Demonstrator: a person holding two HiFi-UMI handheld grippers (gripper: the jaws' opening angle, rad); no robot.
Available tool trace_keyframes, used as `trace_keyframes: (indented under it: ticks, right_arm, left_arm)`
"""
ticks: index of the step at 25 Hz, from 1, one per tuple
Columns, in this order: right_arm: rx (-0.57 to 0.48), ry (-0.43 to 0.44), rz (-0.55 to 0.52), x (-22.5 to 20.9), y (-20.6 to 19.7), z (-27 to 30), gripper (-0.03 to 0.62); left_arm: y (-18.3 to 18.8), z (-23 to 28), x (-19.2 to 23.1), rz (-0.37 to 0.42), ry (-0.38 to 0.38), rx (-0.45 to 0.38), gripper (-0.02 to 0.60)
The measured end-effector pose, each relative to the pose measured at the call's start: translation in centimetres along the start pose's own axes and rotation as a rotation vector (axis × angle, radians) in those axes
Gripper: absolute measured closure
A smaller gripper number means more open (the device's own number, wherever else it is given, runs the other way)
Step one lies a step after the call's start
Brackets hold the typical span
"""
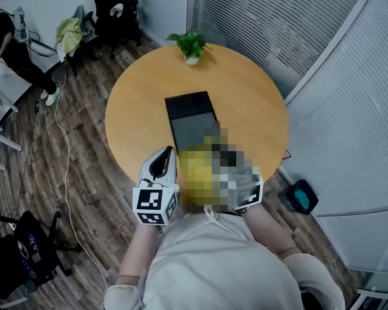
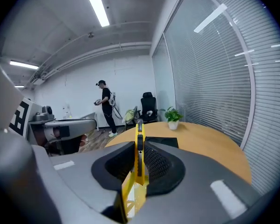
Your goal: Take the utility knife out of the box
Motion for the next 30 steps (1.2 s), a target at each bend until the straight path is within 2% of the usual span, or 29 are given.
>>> trace_keyframes:
  ticks: [4,9,30]
  right_arm:
    - [-0.064,0.017,-0.006,0.7,1.6,-1.1,0.533]
    - [-0.099,0.026,-0.002,1.0,1.9,-1.6,0.533]
    - [-0.074,0.009,-0.011,1.2,0.9,-1.4,0.531]
  left_arm:
    - [2.1,-0.4,-0.3,0.036,-0.003,-0.05,0.577]
    - [2.6,-0.3,-0.7,0.06,-0.01,-0.062,0.575]
    - [1.9,-0.1,-0.6,0.037,-0.01,-0.048,0.577]
Point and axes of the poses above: the fingertips, and each gripper's own axes: z forward along the fingers, x to its left, y out of its top, the point moved 7 cm from there along -z, backward along the fingers, and after that the axes turned 8 degrees about z, right-handed, at the moved point
